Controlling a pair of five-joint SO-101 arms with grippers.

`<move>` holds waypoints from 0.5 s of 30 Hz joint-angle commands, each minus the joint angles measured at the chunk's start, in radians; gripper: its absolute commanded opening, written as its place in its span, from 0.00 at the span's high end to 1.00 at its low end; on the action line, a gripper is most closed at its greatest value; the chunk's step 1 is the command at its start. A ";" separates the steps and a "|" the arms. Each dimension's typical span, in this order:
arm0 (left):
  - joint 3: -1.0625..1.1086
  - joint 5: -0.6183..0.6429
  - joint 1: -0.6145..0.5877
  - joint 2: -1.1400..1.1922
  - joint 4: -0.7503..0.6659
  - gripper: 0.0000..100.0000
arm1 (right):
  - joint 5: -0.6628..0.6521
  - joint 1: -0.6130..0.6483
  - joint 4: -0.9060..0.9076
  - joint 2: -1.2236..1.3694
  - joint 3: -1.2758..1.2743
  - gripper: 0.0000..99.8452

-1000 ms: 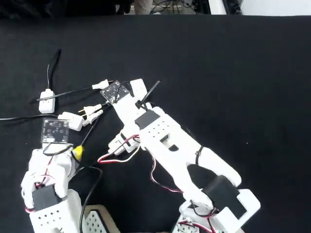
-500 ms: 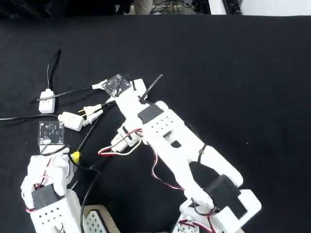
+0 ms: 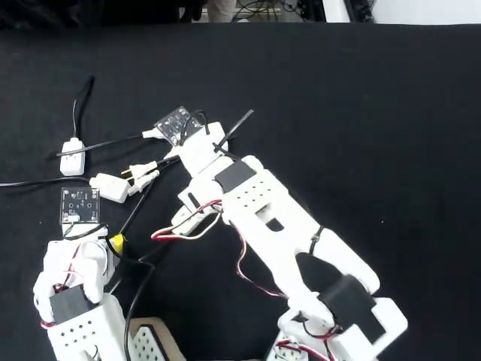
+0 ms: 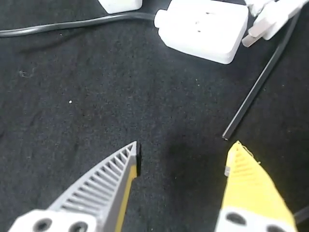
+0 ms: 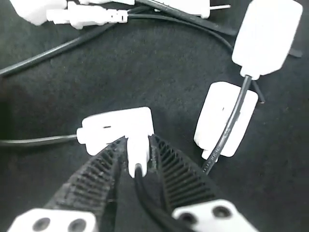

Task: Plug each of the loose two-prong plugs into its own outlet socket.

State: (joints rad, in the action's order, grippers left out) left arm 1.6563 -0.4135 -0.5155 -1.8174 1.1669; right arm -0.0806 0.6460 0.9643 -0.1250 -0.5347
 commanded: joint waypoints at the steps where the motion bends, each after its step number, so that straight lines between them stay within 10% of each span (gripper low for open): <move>1: -0.005 -0.008 -0.002 -0.005 -0.023 0.71 | -0.052 0.002 -0.021 0.028 0.033 0.99; 15: -0.005 -0.008 -0.002 -0.005 -0.021 0.71 | -0.110 0.028 -0.072 0.105 0.028 0.99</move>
State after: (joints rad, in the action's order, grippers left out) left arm 1.6563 -0.4135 -0.5155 -1.8174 1.1669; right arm -0.1619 0.6567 0.9060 -0.0207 -0.5347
